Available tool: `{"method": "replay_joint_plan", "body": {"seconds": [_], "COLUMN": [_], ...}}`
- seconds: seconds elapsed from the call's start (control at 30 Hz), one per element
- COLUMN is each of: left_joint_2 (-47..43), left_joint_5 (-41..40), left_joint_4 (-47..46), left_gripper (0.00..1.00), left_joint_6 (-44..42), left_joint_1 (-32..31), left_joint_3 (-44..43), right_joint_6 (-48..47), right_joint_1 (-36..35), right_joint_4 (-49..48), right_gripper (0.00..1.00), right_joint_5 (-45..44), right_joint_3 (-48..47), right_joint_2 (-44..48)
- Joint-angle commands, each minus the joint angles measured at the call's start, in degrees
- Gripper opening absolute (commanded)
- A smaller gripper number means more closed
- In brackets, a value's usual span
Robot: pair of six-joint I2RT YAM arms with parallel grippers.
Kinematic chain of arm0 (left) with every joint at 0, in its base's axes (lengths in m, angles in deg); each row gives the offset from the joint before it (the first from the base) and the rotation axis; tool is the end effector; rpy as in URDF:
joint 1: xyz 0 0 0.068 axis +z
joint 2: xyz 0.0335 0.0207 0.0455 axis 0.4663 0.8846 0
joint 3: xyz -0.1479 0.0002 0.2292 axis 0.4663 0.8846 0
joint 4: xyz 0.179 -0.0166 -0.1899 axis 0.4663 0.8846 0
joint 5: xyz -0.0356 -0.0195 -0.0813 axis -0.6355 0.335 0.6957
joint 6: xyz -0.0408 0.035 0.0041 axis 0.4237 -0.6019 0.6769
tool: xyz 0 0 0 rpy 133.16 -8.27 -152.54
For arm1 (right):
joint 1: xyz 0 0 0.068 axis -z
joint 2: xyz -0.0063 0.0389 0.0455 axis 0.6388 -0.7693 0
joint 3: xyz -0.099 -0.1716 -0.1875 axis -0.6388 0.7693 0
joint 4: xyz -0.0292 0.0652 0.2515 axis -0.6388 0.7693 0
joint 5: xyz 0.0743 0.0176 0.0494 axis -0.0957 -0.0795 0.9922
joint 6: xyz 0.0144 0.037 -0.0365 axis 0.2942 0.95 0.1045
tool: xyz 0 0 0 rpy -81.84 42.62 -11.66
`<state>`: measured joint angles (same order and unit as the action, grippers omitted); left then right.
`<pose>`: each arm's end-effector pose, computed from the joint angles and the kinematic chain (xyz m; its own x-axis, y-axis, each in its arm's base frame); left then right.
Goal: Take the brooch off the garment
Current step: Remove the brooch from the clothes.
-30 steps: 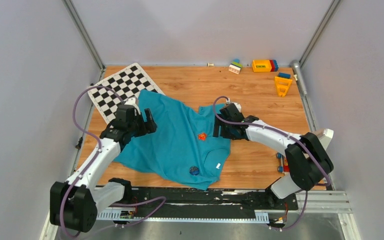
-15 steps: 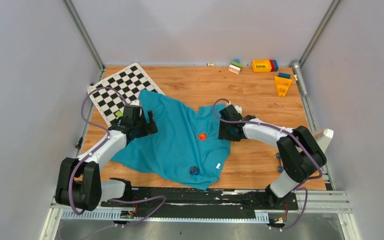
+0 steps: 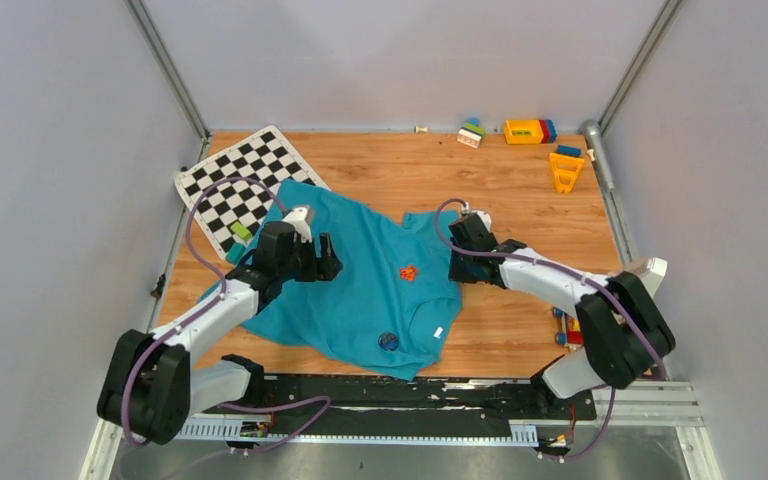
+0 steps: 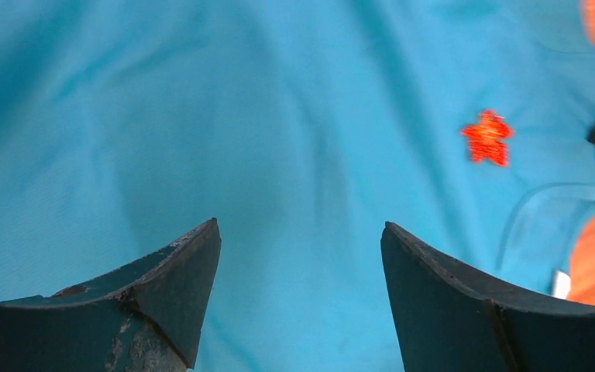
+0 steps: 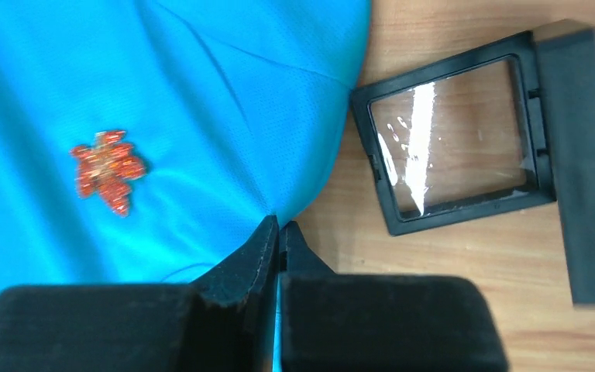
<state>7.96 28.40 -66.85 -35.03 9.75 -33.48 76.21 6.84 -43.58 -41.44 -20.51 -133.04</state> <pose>0.2220 -0.0780 0.1862 -0.7480 -0.1893 -0.6361 0.1138 0.9077 -0.4040 0.2433 0.1509 0.1669 -0.8810 0.0723 -0.4676 0.0029 0.9891 0.1476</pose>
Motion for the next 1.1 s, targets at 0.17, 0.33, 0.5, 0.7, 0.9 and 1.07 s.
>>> {"method": "replay_joint_plan", "body": {"seconds": [0.17, 0.33, 0.5, 0.7, 0.9, 1.07], "left_joint_2": [-3.6, 2.3, 6.8, 13.4, 17.2, 17.7], "left_joint_5": [-0.5, -3.8, -1.0, 3.5, 6.8, 7.7], "left_joint_4": [-5.7, -6.2, -14.8, -21.1, -22.8, -22.9], "left_gripper": [0.81, 0.80, 0.82, 0.73, 0.70, 0.74], "left_joint_6": [-4.5, -6.8, -5.9, -5.6, -4.6, -3.9], "left_joint_1": [-10.9, -18.4, -21.8, -22.9, -23.0, -23.0], "left_joint_3": [-6.8, -12.8, -12.9, -12.4, -13.1, -12.9], "right_joint_6": [-5.5, -7.4, -7.3, -6.4, -5.2, -4.5], "right_joint_1": [-0.2, -0.2, -0.1, -0.4, -0.5, -0.8], "right_joint_4": [-4.2, -8.3, -9.9, -10.5, -10.5, -10.9], "right_gripper": [0.00, 0.00, 0.00, 0.00, 0.00, 0.00], "right_joint_5": [5.4, 13.8, 21.0, 26.5, 28.4, 28.7], "right_joint_3": [1.0, 2.6, 3.4, 4.4, 4.4, 4.4], "right_joint_2": [17.5, 21.8, 26.3, 30.3, 29.9, 28.5]}}
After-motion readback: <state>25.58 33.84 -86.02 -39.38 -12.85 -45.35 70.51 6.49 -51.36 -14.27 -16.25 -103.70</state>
